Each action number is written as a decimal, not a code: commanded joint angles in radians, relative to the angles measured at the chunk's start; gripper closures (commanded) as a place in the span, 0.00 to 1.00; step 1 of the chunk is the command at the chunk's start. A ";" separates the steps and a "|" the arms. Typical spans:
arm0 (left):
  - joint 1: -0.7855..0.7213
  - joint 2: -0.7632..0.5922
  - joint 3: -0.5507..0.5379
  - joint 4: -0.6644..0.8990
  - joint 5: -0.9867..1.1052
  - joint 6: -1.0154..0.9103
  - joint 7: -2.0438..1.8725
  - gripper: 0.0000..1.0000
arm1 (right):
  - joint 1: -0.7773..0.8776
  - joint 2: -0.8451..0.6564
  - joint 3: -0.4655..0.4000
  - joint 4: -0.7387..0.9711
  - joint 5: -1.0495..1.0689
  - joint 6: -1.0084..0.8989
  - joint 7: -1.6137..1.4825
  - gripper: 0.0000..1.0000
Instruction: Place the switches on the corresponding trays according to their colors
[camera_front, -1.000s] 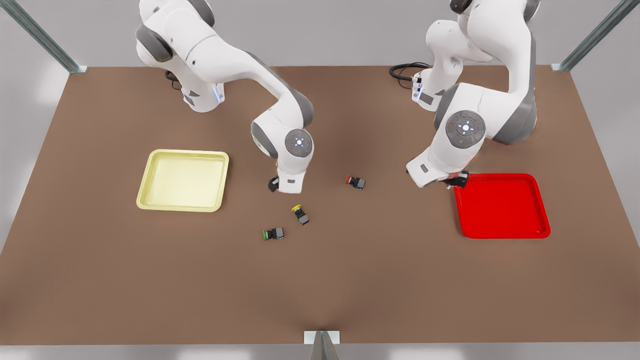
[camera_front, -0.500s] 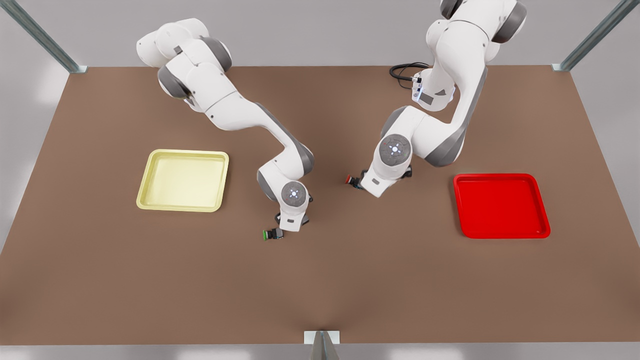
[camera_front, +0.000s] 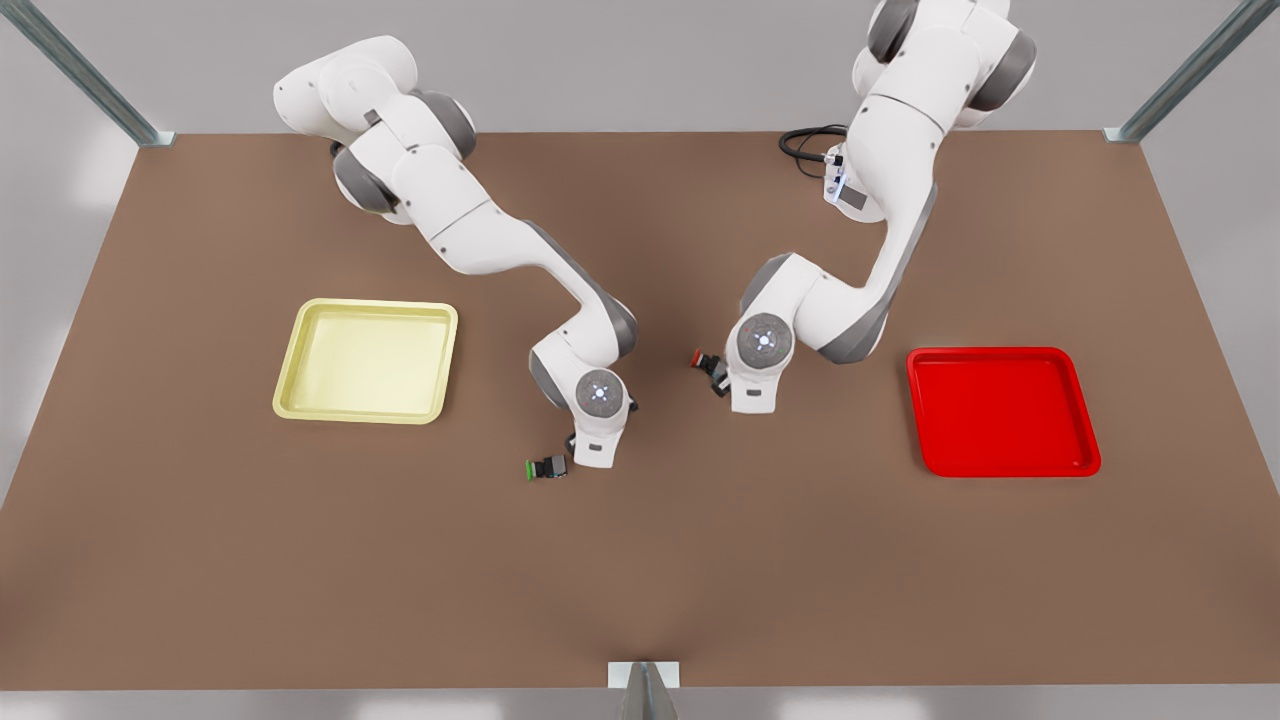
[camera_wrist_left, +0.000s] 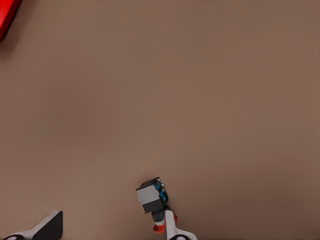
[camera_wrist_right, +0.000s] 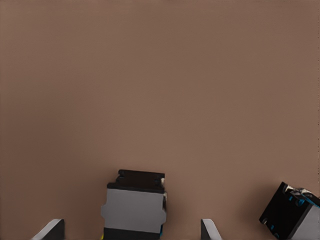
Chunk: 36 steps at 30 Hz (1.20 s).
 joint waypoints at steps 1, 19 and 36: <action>0.004 -0.006 0.000 -0.031 -0.004 0.031 0.000 0.01 | 0.000 0.001 -0.001 0.004 0.000 0.000 0.000 0.00; -0.040 -0.084 -0.022 -0.369 -0.450 0.476 -0.005 0.01 | 0.014 0.045 -0.016 0.076 0.035 -0.032 0.029 0.32; -0.079 0.042 0.018 -0.358 -0.376 0.637 -0.011 0.01 | 0.012 0.045 -0.022 0.076 0.035 -0.032 0.028 0.41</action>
